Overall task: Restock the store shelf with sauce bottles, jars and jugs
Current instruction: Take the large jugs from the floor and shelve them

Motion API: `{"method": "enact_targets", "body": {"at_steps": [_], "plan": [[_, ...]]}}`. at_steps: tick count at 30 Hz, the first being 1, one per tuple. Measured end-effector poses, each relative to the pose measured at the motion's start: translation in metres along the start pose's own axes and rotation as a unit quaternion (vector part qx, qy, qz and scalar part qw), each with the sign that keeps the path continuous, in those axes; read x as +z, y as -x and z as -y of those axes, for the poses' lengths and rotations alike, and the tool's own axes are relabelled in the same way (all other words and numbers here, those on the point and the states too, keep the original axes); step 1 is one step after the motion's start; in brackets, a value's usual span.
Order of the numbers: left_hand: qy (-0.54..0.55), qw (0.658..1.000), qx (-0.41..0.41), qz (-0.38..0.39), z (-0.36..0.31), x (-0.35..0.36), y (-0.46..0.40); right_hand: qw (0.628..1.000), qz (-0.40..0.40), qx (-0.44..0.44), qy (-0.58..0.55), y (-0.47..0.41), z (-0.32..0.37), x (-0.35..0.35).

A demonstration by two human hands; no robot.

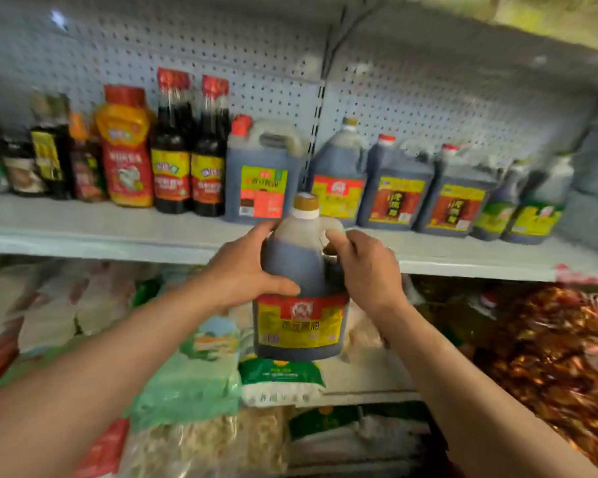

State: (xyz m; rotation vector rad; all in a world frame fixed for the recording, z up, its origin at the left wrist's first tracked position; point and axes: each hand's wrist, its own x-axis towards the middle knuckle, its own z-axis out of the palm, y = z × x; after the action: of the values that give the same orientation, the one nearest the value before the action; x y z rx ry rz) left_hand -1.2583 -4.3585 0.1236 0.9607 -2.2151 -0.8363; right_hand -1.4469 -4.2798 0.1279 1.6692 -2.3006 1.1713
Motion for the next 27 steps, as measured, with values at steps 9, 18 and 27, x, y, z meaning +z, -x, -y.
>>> {"method": "enact_targets", "body": {"at_steps": [9, 18, 27], "plan": [[-0.061, 0.996, 0.043, -0.043, -0.115, -0.014, -0.116, 0.998, -0.04, 0.009, -0.051, -0.125, -0.017, -0.087], [-0.056, 0.997, -0.01, -0.048, -0.091, 0.02, -0.227, 0.996, 0.018, 0.015, -0.088, -0.228, -0.077, -0.039], [-0.055, 0.998, -0.038, -0.009, -0.058, 0.027, -0.263, 0.991, 0.081, 0.037, -0.104, -0.237, -0.113, 0.015]]}}
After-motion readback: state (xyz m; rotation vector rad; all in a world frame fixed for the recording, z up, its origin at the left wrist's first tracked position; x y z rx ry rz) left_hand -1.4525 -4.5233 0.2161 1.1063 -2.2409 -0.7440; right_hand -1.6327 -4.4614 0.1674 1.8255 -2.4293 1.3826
